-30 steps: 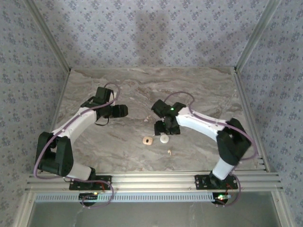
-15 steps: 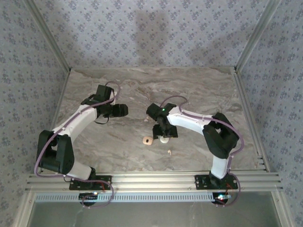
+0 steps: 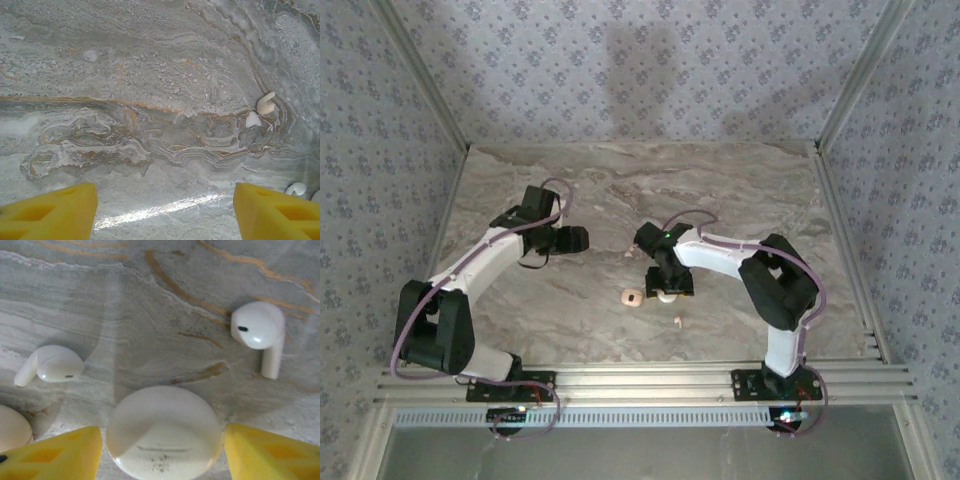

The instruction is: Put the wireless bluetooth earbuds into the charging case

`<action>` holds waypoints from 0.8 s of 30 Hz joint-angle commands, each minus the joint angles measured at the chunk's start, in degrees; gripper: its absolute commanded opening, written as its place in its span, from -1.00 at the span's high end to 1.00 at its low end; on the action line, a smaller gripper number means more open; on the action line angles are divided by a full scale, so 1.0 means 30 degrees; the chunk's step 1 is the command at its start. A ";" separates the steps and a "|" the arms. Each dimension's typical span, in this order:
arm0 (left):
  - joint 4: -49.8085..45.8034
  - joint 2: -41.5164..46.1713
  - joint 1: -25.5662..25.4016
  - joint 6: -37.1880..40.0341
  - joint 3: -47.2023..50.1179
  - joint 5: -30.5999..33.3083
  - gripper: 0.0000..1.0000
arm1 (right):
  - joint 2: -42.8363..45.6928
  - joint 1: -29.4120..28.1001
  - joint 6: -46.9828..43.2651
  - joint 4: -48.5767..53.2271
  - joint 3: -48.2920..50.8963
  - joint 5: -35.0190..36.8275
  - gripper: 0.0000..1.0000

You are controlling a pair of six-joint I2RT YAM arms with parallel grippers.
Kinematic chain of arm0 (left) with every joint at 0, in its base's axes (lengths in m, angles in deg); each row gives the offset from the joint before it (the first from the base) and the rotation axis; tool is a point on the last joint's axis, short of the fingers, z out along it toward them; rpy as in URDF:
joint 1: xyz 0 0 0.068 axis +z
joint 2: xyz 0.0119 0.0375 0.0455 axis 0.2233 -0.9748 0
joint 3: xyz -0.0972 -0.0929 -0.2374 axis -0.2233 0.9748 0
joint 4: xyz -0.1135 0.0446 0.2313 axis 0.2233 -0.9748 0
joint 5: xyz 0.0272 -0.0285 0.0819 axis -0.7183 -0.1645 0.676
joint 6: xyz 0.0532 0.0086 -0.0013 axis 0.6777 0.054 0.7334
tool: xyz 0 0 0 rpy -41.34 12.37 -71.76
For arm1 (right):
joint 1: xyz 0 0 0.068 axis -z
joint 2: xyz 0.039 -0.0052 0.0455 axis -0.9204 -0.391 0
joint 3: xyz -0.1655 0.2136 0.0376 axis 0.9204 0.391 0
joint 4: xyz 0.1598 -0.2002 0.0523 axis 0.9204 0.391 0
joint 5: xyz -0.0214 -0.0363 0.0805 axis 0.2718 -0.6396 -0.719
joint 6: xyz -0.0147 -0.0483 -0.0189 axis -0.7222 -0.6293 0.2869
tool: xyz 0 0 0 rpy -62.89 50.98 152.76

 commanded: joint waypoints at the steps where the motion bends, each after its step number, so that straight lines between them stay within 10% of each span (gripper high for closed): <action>1: 0.0448 0.0445 -0.0035 -0.0184 0.0217 0.0119 -0.44 | -0.0405 0.0055 -0.0278 -0.0161 0.0205 -0.0119 -0.27; 13: 0.2242 0.1361 -0.0039 0.0673 0.1138 -0.1371 -0.22 | 0.2730 0.0387 -0.0842 -0.3201 0.2091 0.1749 0.07; 24: 1.1711 0.5545 -0.3354 0.3763 0.5663 -0.2392 -0.12 | 0.9549 0.1561 0.0001 -1.3141 0.7710 0.1299 0.15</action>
